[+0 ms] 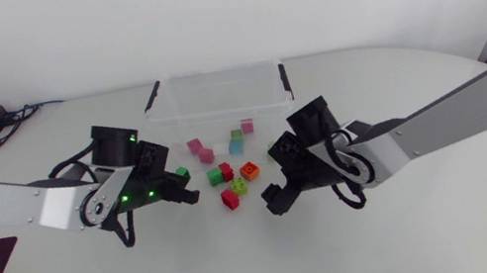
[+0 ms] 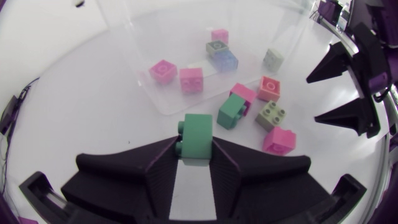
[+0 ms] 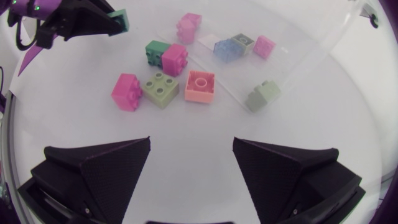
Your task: Pick up the duplo bricks and place them in the container
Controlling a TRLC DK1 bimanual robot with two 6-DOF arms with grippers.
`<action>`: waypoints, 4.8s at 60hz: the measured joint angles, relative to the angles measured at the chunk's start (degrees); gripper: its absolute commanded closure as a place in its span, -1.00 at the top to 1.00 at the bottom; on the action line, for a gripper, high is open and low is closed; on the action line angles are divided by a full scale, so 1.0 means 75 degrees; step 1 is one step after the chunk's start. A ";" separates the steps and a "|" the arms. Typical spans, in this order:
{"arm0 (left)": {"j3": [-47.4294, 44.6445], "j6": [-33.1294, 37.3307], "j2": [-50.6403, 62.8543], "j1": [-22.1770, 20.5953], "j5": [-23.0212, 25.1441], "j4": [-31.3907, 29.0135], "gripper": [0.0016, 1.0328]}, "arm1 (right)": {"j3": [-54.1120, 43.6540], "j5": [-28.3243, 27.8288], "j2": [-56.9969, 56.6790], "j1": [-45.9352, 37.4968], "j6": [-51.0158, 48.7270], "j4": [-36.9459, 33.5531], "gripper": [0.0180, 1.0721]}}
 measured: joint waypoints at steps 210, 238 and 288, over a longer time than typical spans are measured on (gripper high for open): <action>0.3876 -0.0495 0.1454 -0.0009 0.0020 0.0195 0.79 | 0.3998 0.0682 -0.1011 -0.0117 0.1317 -0.5654 -0.48; 0.1836 0.0466 -0.1708 -0.0003 0.0662 -0.1064 0.89 | 0.6510 0.0478 -0.0495 -0.0632 0.1256 -0.5517 -0.47; 0.0460 0.1512 0.0224 -0.1177 0.1011 -0.1515 0.86 | 0.8396 0.0536 0.2294 -0.0688 0.1058 -0.5164 0.90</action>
